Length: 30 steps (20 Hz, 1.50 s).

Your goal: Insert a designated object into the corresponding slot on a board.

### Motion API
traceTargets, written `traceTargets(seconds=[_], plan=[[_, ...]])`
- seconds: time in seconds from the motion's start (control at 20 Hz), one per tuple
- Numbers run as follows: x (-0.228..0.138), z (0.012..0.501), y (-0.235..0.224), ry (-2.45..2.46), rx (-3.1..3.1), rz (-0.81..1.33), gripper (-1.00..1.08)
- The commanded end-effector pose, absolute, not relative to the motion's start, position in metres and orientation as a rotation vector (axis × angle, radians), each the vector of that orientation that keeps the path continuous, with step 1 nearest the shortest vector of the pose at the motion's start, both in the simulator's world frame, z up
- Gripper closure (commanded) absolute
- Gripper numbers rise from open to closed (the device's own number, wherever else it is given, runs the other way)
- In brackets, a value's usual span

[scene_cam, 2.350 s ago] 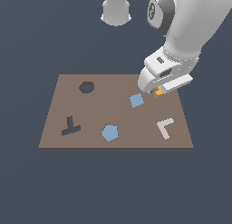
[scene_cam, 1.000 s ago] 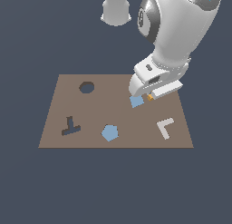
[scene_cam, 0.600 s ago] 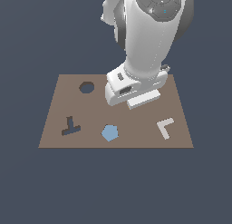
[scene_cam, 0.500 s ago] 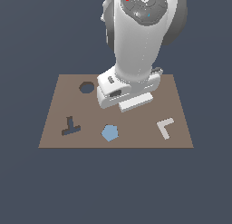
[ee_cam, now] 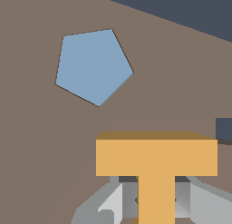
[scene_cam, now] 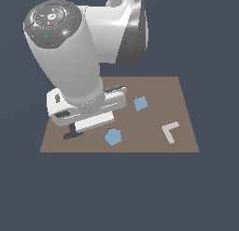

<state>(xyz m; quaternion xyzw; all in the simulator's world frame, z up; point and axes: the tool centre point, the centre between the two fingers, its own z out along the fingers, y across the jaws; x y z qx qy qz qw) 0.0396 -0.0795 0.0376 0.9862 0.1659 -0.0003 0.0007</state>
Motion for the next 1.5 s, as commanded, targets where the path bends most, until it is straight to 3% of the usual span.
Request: traceTargets(seconds=[0.0, 0.5, 1.2, 1.25, 1.45], plan=[[0.049, 0.038, -0.102, 0.508, 3.099, -0.001, 1.08], [0.069, 0.040, -0.149, 0.474, 3.104, -0.001, 1.08], [0.073, 0.030, -0.156, 0.470, 3.106, -0.001, 1.08], [0.073, 0.030, -0.156, 0.470, 3.106, -0.001, -0.92], [0.073, 0.030, -0.156, 0.470, 3.106, -0.001, -0.92]])
